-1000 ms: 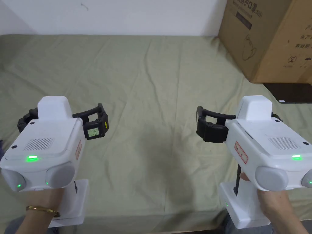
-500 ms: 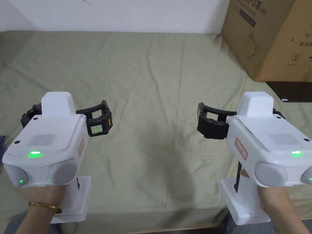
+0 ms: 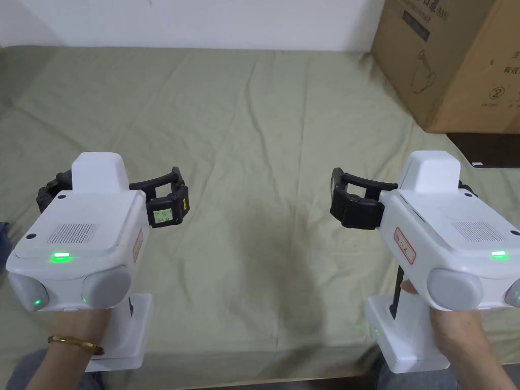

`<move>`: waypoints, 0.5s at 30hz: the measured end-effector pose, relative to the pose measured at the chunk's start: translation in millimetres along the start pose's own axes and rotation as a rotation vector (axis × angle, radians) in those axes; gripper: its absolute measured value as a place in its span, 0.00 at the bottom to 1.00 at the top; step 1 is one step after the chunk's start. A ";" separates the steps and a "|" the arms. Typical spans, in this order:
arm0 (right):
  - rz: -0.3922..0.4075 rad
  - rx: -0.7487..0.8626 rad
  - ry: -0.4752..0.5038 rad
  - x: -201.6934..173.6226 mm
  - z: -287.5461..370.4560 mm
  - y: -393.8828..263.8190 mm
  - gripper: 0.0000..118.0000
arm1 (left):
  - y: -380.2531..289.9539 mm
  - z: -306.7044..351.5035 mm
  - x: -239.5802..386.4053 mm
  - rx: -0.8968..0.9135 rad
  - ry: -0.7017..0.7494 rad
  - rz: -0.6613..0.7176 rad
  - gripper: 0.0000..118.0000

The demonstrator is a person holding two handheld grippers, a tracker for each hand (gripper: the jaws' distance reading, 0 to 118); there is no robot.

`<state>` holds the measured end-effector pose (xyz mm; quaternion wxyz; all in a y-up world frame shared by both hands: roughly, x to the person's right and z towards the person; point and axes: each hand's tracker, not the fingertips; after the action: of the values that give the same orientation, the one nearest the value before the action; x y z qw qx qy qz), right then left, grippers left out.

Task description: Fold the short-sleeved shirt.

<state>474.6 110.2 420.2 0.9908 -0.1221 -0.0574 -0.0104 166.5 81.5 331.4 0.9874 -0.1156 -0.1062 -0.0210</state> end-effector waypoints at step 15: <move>0.001 0.003 0.009 -1.8 0.4 -1.2 1.00 | -1.6 1.6 1.0 -0.003 -0.001 -0.004 1.00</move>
<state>472.7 109.1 420.7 0.9912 -0.1208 -0.0530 -0.0105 167.0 80.3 333.5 0.9871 -0.1170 -0.1070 -0.0233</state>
